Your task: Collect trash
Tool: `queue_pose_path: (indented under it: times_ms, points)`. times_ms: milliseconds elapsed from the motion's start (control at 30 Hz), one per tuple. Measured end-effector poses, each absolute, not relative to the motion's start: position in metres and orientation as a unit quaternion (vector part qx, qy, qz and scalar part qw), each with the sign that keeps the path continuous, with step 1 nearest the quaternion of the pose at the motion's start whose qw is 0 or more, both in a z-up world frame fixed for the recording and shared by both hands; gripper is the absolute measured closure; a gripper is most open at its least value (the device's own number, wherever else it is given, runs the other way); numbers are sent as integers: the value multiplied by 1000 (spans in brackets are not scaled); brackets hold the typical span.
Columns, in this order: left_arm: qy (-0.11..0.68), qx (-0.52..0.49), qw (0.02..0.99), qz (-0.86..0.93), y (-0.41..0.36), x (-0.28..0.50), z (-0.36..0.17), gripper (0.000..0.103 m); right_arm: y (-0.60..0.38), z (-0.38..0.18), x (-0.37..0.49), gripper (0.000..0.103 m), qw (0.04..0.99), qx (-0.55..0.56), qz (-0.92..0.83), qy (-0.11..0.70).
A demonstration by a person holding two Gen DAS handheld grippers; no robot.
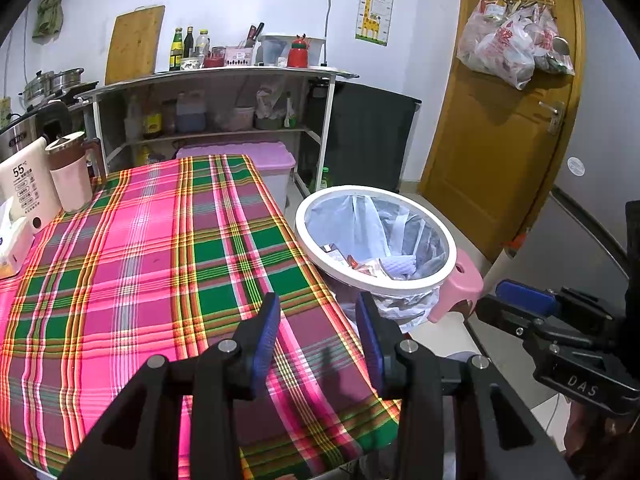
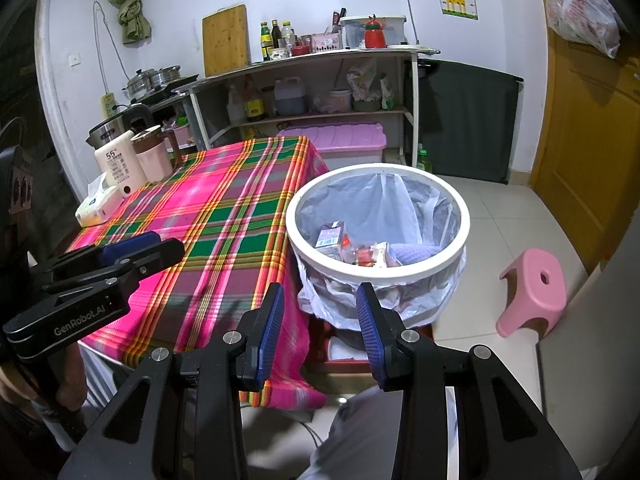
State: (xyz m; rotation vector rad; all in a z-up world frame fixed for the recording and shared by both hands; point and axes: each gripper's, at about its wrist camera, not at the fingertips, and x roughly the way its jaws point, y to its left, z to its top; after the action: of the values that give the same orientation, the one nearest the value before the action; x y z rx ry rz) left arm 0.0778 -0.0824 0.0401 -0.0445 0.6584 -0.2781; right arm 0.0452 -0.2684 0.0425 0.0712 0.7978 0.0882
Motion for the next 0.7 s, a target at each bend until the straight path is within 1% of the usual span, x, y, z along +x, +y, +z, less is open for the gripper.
queue_pose_path:
  times_ms: [700]
  points:
    - [326,-20,936,-130,-80,78,38,62,-269,40,46,64,919,35,43,390]
